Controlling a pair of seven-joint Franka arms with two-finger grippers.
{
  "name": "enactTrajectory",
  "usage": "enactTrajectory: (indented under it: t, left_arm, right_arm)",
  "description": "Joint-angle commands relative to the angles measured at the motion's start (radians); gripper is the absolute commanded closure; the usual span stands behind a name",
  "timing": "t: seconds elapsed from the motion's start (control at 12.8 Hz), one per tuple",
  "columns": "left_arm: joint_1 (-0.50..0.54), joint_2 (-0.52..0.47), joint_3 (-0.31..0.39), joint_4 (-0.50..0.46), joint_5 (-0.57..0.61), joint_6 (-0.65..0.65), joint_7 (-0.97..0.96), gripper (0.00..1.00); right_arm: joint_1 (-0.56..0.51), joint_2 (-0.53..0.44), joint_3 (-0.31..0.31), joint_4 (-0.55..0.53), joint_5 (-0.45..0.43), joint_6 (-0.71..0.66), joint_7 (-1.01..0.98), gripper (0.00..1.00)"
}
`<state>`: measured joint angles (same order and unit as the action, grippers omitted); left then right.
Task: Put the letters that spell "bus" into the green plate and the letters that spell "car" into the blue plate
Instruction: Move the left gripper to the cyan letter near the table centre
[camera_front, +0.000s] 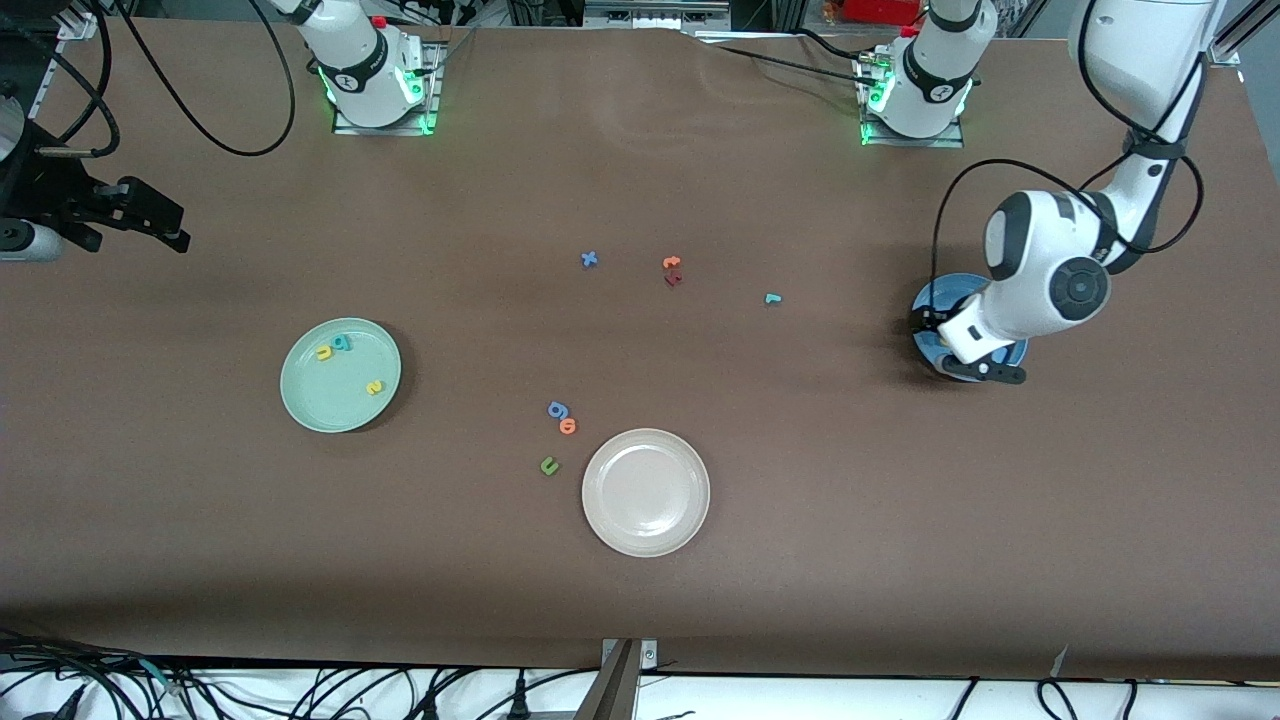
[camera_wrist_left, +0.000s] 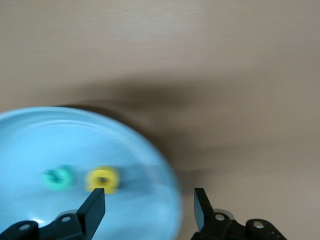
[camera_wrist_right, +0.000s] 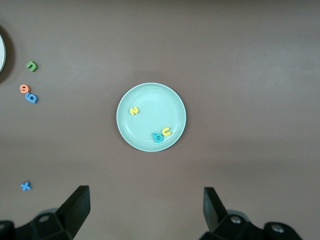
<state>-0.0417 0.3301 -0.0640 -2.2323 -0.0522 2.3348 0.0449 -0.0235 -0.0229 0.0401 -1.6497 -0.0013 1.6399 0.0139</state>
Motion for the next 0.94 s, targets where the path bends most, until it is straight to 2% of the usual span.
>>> enactTrajectory:
  t: [0.0,0.39,0.55,0.86]
  left_arm:
    - [-0.029,-0.029,-0.114,-0.006,-0.028,-0.023,-0.211,0.2]
    - [-0.086,-0.026,-0.281,-0.001,-0.023,0.003,-0.581,0.2]
    - [-0.104,-0.02,-0.301,-0.001,-0.027,0.03,-0.664,0.2]
    - [-0.101,-0.005,-0.295,-0.001,-0.029,0.044,-0.966,0.22]
  right_arm:
    - [-0.015,-0.002,0.018,0.013,0.011,-0.003,-0.006,0.0]
    - [-0.016,0.003,0.018,0.016,0.018,-0.006,0.092,0.0]
    - [-0.016,0.003,0.017,0.016,0.021,-0.006,0.093,0.0]
    - [-0.016,0.005,0.017,0.016,0.021,-0.006,0.092,0.0]
